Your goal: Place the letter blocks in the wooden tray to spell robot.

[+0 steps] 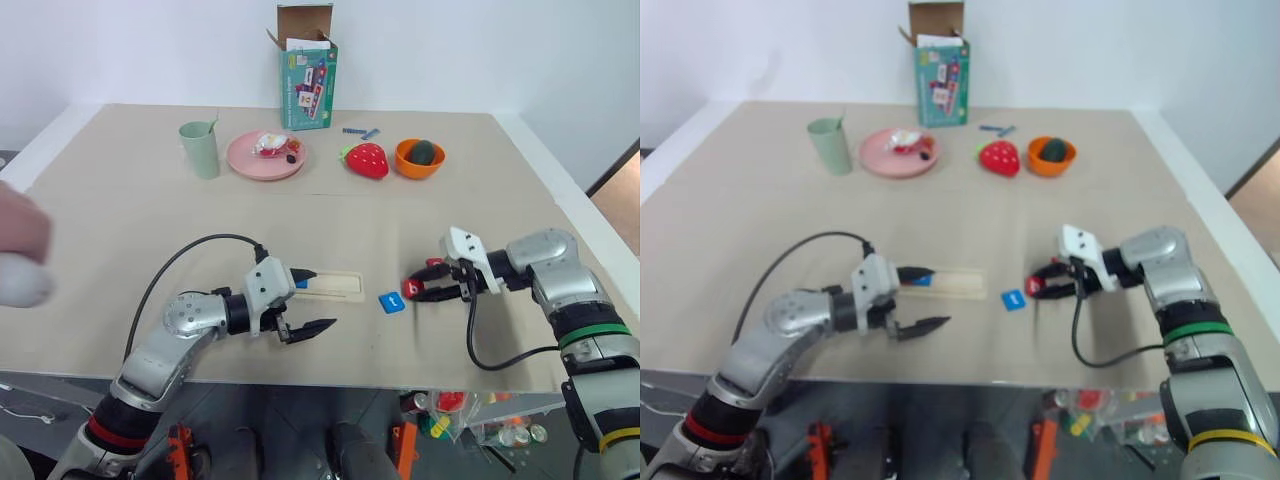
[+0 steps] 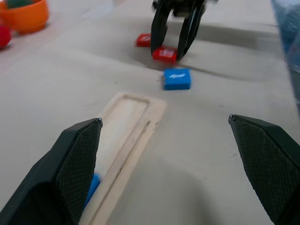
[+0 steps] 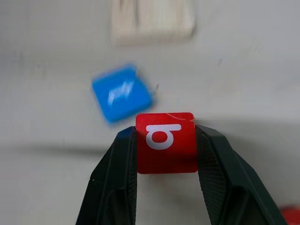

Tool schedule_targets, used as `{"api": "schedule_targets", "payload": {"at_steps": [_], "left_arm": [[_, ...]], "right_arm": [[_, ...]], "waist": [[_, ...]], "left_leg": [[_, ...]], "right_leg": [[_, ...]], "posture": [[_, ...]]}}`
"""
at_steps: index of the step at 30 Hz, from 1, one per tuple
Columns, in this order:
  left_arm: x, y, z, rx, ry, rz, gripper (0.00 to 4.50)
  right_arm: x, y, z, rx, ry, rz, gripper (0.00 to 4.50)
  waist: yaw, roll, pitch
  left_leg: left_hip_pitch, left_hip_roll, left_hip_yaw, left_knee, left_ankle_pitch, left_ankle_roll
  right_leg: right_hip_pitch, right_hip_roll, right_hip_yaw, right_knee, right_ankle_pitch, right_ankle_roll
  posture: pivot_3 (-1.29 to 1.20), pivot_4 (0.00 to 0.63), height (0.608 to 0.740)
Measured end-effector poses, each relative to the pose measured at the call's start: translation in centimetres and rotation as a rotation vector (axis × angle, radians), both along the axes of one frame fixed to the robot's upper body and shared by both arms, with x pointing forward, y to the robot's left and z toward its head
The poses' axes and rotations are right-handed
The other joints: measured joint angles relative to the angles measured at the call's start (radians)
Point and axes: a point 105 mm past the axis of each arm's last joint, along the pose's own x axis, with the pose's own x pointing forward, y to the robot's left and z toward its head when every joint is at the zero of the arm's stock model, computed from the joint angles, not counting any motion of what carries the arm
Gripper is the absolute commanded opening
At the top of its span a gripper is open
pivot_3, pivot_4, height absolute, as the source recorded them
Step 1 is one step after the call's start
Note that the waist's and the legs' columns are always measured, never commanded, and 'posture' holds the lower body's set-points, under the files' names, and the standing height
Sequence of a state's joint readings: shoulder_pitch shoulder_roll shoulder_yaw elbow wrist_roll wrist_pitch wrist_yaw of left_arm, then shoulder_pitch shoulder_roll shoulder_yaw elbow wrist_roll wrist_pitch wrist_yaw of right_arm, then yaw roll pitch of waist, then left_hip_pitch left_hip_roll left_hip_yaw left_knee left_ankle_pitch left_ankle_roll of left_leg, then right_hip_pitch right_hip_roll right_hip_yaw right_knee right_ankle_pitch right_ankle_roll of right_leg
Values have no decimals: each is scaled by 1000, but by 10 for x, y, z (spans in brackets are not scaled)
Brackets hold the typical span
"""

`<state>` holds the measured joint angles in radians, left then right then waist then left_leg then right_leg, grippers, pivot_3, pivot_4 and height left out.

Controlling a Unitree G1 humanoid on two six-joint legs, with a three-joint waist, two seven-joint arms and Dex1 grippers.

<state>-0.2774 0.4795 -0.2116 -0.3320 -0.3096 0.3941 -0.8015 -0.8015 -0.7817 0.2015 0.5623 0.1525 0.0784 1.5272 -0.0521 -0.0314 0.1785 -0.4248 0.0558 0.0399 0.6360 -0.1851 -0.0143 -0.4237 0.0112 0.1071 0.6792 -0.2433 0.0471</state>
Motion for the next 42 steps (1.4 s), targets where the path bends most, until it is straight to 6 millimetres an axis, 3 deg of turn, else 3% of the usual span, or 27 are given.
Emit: {"api": "schedule_targets", "payload": {"at_steps": [2, 5, 7, 11, 18, 26, 42], "left_arm": [[3, 9, 1, -9, 1, 42, 4500], [8, 22, 0, -30, 11, 103, 4500], [12, 29, 1, -42, 12, 144, 4500], [15, 45, -4, -42, 27, 209, 4500], [14, 59, -10, -23, 28, 253, 4500], [15, 61, -8, -25, 13, 270, 4500], [13, 56, -6, -43, 8, 254, 4500]], "right_arm": [[-1, 20, 19, 44, -20, 31, 1181], [-3, 71, 34, 139, -57, 71, 1181], [-3, 97, 29, 159, -53, 72, 1181], [1, 115, 17, 134, -65, 43, 1181], [2, 122, -10, 49, -42, 48, 1181], [5, 130, -27, 26, -7, 30, 1181], [12, 138, -27, 31, -16, 16, 1181]], "waist": [[0, 0, 0], [-1, 0, 0], [2, 0, 0], [7, 0, 0], [5, 0, 0], [3, 0, 0], [3, 0, 0]], "left_leg": [[1, 1, -1, 0, 0, 0], [1, 3, -3, 0, 0, 0], [0, 3, -3, 0, 1, -1], [-2, 1, -2, 0, 1, -2], [-4, 0, -2, 0, 1, -2], [-3, 1, -3, 0, 1, -2], [-2, 2, -2, 0, 1, -2]], "right_leg": [[0, 1, -1, 1, -1, -1], [0, 2, -4, 2, -1, -3], [0, 2, -4, 2, -1, -3], [-1, -1, -5, 1, -2, -2], [-2, -1, -5, 1, -1, -1], [-2, 0, -6, 1, -1, -2], [-2, 0, -6, 1, -1, -3]], "posture": [[0, 150, 740], [0, 150, 740], [0, 150, 740], [0, 150, 740], [0, 150, 740], [0, 150, 740], [0, 150, 740]]}}
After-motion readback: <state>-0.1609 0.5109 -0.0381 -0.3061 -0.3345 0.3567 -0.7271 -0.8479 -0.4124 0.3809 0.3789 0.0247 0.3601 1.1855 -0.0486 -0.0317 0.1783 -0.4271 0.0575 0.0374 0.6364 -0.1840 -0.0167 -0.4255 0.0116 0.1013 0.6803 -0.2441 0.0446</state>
